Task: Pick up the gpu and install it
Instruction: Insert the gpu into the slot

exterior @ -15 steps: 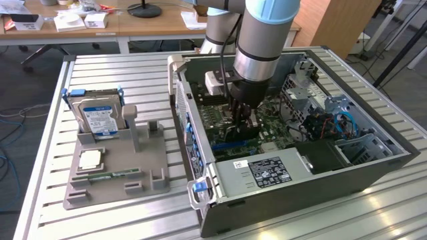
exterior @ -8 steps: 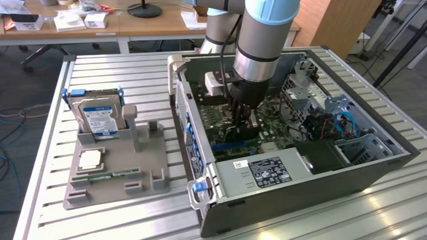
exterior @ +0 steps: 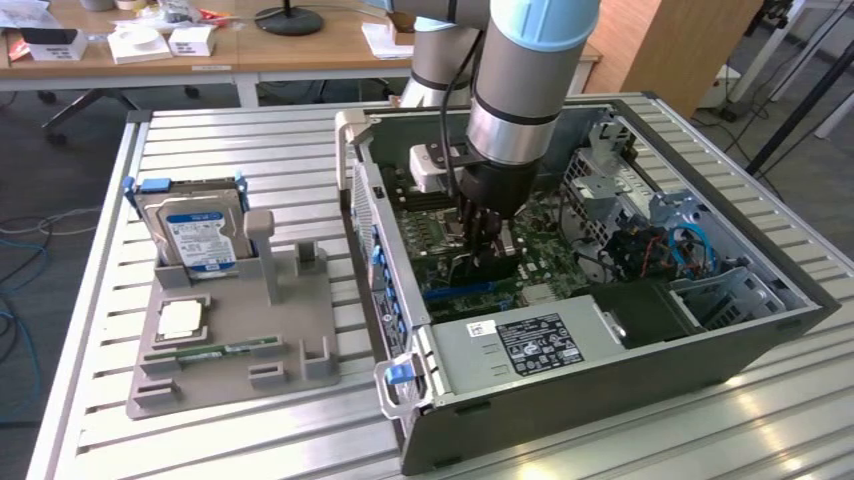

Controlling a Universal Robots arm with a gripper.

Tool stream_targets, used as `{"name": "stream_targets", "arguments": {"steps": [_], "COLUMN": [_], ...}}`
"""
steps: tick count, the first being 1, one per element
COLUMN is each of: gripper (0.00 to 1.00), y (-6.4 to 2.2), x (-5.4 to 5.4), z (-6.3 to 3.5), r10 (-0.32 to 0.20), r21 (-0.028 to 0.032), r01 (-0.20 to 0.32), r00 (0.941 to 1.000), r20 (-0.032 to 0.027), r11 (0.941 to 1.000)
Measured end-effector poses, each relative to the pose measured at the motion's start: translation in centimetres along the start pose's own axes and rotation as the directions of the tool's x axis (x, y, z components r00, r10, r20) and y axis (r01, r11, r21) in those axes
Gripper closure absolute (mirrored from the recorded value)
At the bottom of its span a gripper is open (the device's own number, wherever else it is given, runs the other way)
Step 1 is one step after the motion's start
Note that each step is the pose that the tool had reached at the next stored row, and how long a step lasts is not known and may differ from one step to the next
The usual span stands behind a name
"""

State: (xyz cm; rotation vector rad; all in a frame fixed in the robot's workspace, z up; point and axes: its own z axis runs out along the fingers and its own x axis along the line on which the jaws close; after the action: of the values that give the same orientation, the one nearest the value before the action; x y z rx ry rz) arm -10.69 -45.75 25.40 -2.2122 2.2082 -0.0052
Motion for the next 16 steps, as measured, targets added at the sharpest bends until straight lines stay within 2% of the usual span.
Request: {"name": "stream_targets", "arguments": {"steps": [16], "gripper": [0.74], "y": [0.01], "x": [0.00], "z": [0.22], "r10": [0.000], "r21": [0.0001], "r01": [0.000], "r00": [1.0000], "r20": [0.0002], "r11": [1.0000]}}
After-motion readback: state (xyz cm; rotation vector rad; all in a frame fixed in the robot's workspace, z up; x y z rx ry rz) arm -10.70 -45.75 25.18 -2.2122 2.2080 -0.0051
